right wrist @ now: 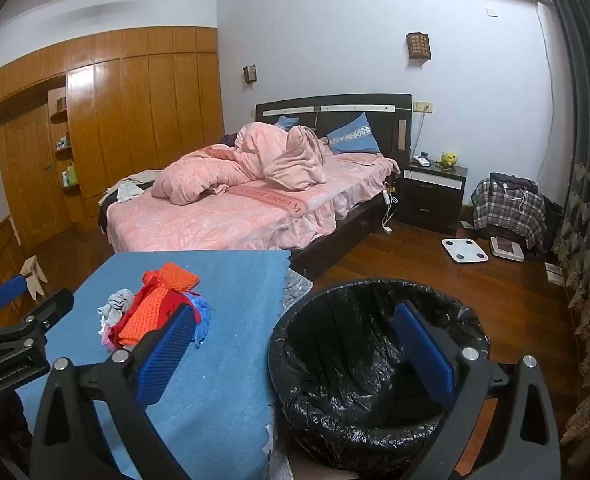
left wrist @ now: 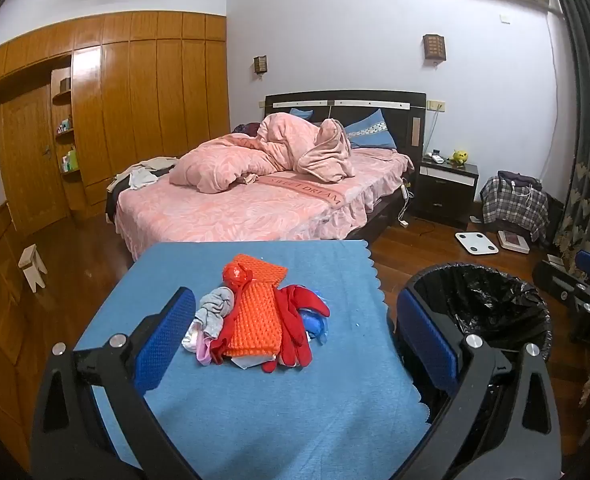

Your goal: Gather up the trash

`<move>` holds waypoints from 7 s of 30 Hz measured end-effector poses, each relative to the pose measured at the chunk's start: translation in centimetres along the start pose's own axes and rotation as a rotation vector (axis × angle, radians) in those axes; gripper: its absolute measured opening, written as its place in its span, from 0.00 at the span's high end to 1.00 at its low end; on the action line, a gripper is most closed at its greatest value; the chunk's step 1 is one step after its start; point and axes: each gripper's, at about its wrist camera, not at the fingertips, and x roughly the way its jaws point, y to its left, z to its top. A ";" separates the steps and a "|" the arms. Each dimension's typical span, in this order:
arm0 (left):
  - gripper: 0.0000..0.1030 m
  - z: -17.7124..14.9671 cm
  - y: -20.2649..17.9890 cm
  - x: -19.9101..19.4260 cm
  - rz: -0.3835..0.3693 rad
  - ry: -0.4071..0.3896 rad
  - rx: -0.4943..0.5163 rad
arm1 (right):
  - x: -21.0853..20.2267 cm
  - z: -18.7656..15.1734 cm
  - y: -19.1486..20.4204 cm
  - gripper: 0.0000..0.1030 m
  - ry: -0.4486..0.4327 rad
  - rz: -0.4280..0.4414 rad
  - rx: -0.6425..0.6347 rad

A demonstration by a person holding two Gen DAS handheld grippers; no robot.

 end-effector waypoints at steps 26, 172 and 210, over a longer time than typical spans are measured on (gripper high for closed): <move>0.05 0.0 0.0 0.0 -0.004 0.001 -0.002 | 0.1 0.1 0.0 0.06 0.002 -0.001 0.001; 0.74 -6.6 17.3 14.6 0.126 0.129 -0.167 | 21.9 -7.4 21.4 0.50 0.304 0.335 -0.186; 0.74 -4.3 15.3 11.1 0.096 0.061 -0.141 | 16.2 -1.5 17.3 0.85 0.177 0.586 -0.053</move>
